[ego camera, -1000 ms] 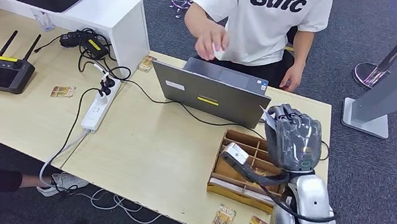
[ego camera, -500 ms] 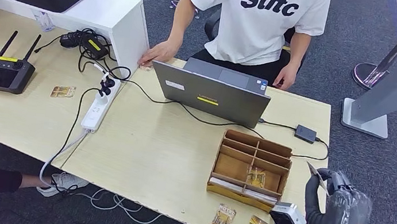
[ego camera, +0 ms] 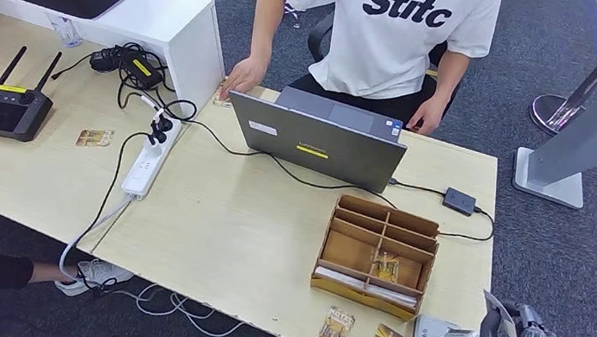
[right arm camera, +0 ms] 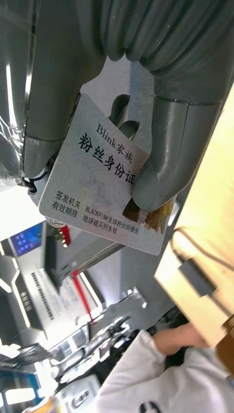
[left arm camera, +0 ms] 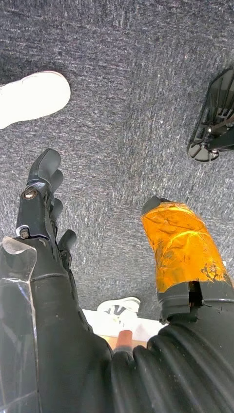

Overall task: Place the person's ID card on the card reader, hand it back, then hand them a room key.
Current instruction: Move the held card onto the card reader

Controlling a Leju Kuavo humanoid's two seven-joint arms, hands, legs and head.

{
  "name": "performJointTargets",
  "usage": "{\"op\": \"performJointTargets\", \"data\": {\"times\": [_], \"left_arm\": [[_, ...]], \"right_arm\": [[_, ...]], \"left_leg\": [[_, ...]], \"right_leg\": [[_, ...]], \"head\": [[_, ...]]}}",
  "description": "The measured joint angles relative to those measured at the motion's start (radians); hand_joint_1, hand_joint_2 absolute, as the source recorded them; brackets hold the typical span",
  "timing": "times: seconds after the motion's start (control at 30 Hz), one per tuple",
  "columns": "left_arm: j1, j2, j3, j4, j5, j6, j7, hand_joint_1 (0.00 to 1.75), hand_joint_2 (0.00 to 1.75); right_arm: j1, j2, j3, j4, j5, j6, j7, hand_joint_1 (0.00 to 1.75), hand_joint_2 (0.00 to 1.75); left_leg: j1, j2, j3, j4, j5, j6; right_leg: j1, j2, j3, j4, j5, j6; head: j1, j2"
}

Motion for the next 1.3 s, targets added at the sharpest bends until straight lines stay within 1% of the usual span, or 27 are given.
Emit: {"op": "performJointTargets", "data": {"times": [0.13,0.3,0.4,0.57,0.9,1.1,1.3], "left_arm": [[0.0,-0.001,0.002,0.0,-0.002,0.0,0.0,0.0,1.75],[-0.002,-0.003,0.036,0.0,-0.023,0.005,0.0,0.0,1.75],[-0.003,-0.003,0.05,0.0,-0.033,0.006,0.0,0.0,1.75],[-0.003,-0.003,0.057,0.0,-0.043,0.006,-0.002,0.0,1.75],[-0.005,-0.002,0.075,0.0,-0.064,0.006,-0.006,0.0,1.75],[-0.005,-0.002,0.078,0.0,-0.068,0.006,-0.006,0.0,1.75],[-0.005,-0.002,0.081,0.0,-0.073,0.006,-0.006,0.0,1.75]], "right_arm": [[0.0,0.001,-0.005,0.009,0.002,0.007,-0.002,1.75,1.75],[-0.001,0.002,-0.024,0.116,-0.025,0.105,-0.031,1.75,1.75],[-0.002,0.002,-0.024,0.149,-0.037,0.123,-0.04,1.75,1.75],[-0.003,0.001,-0.023,0.175,-0.031,0.129,-0.036,1.75,1.75],[-0.04,-0.016,-0.015,0.256,0.046,0.114,0.018,1.75,1.75],[-0.064,-0.024,-0.014,0.291,0.052,0.107,0.02,1.75,1.75],[-0.07,-0.025,-0.005,0.288,0.044,0.081,0.007,1.75,1.75]], "left_leg": [[0.0,0.0,0.0,0.0,0.0,0.0],[0.0,0.0,0.0,0.0,0.0,0.0],[0.0,0.0,0.0,0.0,0.0,0.0],[0.0,0.0,0.0,0.0,0.0,0.0],[0.0,0.001,0.001,0.0,0.0,0.0],[0.0,0.001,0.002,0.0,0.0,0.0],[0.0,0.001,0.002,0.0,0.001,0.0]], "right_leg": [[0.0,0.0,0.0,0.0,0.0,0.0],[0.0,0.0,0.0,0.0,0.0,0.0],[0.0,0.0,0.0,0.0,0.0,0.0],[0.0,0.0,0.0,0.0,0.0,0.0],[0.0,0.001,0.001,0.0,0.0,0.0],[0.0,0.001,0.002,0.0,0.001,0.001],[0.0,0.002,0.002,0.0,0.002,0.001]], "head": [[0.0,0.0],[0.0,0.0],[0.0,0.0],[0.0,0.0],[0.0,0.0],[0.0,0.0],[0.0,0.0]]}}
